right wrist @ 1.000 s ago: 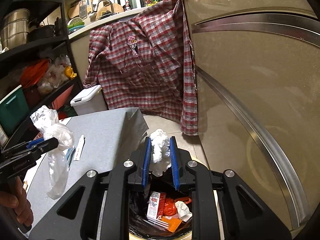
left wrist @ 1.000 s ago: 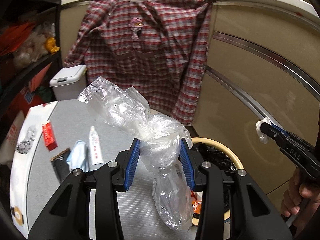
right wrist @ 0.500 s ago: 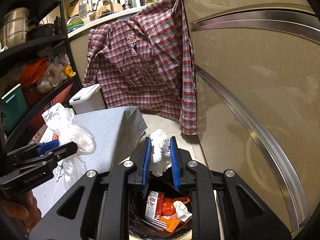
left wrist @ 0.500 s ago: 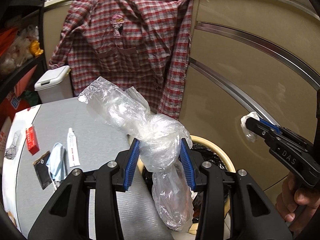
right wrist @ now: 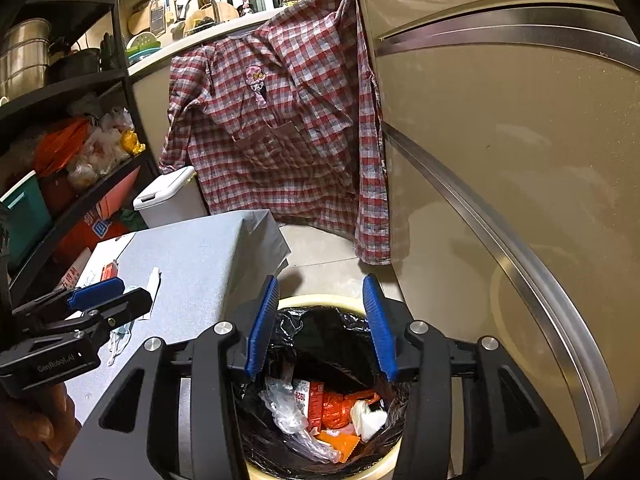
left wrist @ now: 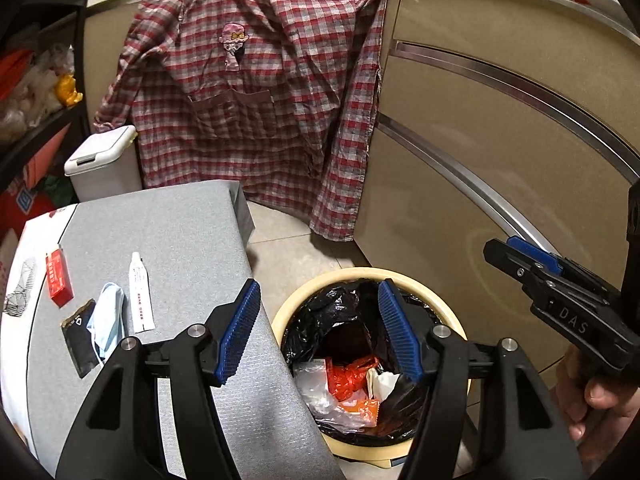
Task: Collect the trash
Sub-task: 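Move both open tools back over the table toward the red box and white tube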
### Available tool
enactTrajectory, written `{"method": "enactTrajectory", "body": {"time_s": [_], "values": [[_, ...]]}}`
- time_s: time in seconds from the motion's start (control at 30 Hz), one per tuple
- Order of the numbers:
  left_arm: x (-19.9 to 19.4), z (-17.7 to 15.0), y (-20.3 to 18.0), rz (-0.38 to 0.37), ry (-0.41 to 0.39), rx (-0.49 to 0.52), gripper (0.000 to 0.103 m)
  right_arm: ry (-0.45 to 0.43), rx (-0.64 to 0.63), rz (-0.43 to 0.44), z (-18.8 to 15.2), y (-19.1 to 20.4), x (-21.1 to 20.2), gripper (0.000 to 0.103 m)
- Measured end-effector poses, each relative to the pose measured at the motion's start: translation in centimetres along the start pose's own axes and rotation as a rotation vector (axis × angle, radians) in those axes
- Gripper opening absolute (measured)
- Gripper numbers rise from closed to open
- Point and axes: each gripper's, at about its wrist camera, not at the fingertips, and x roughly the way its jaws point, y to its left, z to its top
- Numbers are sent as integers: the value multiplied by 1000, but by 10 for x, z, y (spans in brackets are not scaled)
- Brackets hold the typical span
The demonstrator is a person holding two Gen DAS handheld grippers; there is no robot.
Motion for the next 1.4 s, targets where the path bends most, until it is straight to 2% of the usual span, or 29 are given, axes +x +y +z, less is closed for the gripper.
{"method": "enactTrajectory", "body": {"time_s": [0.3, 0.53, 0.63, 0.8, 0.93, 1.2, 1.4], "values": [[-10, 2, 14, 24, -20, -13, 60, 1, -10, -2, 0, 3, 3, 45], [-25, 4, 56, 76, -39, -54, 57, -21, -22, 24, -1, 24, 0, 44], [-33, 4, 80, 102, -46, -80, 55, -32, -23, 57, -1, 39, 0, 36], [-48, 8, 134, 166, -72, -151, 55, -39, -20, 131, -2, 72, 9, 17], [-53, 10, 172, 233, -82, -187, 51, -28, -26, 177, -6, 100, 23, 13], [-45, 0, 242, 356, -49, -250, 49, 60, -91, 272, -24, 171, 69, 13], [-28, -13, 277, 396, -16, -297, 49, 175, -114, 325, -37, 208, 115, 14]]}}
